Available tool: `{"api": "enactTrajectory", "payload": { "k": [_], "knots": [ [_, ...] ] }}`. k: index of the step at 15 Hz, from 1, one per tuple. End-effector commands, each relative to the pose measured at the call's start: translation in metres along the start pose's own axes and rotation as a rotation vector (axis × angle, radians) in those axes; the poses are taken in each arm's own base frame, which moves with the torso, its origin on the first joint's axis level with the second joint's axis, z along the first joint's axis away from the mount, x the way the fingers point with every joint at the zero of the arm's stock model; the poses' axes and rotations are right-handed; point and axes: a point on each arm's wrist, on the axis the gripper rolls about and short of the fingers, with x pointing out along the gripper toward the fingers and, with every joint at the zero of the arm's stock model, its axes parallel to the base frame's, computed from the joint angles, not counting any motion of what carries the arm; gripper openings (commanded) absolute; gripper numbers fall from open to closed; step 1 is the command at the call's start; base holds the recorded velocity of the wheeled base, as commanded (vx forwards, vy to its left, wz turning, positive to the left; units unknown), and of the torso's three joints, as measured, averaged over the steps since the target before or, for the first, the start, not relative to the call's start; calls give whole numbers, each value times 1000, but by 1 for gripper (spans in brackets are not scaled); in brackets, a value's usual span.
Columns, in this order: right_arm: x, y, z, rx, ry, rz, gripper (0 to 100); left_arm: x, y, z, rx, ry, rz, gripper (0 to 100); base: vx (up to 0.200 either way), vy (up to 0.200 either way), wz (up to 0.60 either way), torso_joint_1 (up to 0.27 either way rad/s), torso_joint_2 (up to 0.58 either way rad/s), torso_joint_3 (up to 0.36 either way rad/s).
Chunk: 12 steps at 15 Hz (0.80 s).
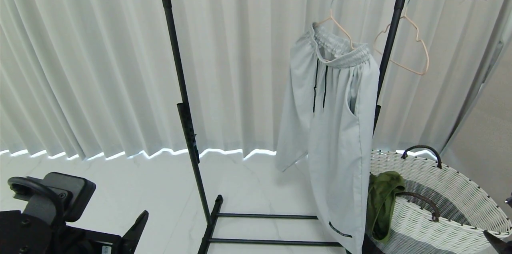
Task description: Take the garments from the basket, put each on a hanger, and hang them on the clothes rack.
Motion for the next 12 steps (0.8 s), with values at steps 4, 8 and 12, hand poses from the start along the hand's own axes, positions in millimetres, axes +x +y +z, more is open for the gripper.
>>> {"api": "enactTrajectory", "payload": {
  "k": [4, 8, 12],
  "knots": [
    [5, -8, -8, 5, 65, -49, 100, -1, 0, 6, -16, -15, -6, 100, 50, 0, 0, -19, 85, 75],
    [11, -7, -9, 11, 63, 55, 100, -1, -2, 14, -25, -28, -13, 100, 200, 0, 0, -7, 19, 19],
    [27, -2, -7, -29, 104, 147, 100, 0, -4, 14, -17, -24, -19, 100, 200, 0, 0, 2, 6, 4]
  ]
}}
